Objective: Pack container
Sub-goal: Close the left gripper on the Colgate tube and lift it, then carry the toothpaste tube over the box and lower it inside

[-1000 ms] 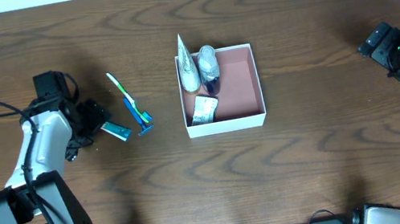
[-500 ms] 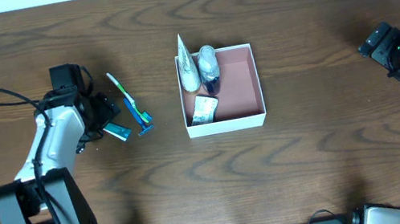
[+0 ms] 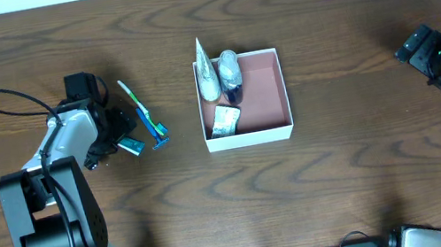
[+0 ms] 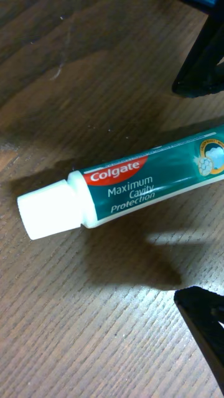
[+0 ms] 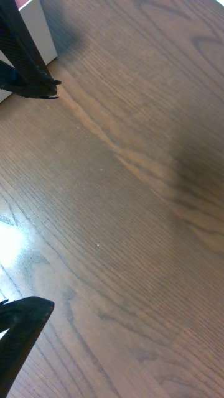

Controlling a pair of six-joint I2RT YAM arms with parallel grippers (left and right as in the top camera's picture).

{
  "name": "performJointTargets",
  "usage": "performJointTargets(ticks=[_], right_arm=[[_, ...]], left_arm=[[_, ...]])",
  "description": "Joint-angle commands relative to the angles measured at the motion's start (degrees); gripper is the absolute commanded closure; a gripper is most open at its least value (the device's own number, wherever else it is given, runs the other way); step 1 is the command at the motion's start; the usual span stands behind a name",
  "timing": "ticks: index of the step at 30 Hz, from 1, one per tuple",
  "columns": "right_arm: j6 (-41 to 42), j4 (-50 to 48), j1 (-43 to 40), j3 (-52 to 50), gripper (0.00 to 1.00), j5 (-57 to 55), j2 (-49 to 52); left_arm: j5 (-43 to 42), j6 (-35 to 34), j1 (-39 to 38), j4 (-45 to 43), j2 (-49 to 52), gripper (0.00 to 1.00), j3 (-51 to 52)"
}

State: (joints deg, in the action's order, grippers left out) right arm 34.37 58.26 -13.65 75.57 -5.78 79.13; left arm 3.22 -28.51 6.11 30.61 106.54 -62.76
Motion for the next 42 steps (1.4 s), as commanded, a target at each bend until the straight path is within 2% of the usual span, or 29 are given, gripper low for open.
performJointTargets(ticks=[1, 3, 7, 10, 19, 26, 33, 42], right_arm=[[0.94, 0.04, -0.31, 0.81, 0.01, 0.02, 0.04], [0.92, 0.04, -0.31, 0.81, 0.01, 0.02, 0.04], [0.92, 0.04, -0.31, 0.81, 0.01, 0.02, 0.04], [0.94, 0.04, -0.31, 0.81, 0.01, 0.0, 0.04], [0.92, 0.04, -0.31, 0.81, 0.01, 0.02, 0.04], [0.94, 0.04, -0.31, 0.81, 0.01, 0.02, 0.04], [0.94, 0.04, -0.31, 0.81, 0.01, 0.02, 0.04], [0.92, 0.04, -0.31, 0.81, 0.01, 0.02, 0.04]], left_arm=[[0.92, 0.37, -0.09, -0.09, 0.74, 0.02, -1.01], [0.9, 0.39, -0.09, -0.02, 0.74, 0.03, -1.01], [0.87, 0.37, -0.09, 0.81, 0.74, 0.33, -1.01], [0.9, 0.37, -0.09, 1.73, 0.74, 0.49, -1.01], [0.9, 2.08, -0.09, 2.78, 0.74, 0.72, -1.01], [0.9, 6.47, -0.09, 2.8, 0.74, 0.75, -1.01], [0.87, 7.52, -0.09, 3.85, -0.66, 0.78, -1.36], [-1.36, 10.16, -0.11, 12.85, -8.48, 0.78, -9.29]])
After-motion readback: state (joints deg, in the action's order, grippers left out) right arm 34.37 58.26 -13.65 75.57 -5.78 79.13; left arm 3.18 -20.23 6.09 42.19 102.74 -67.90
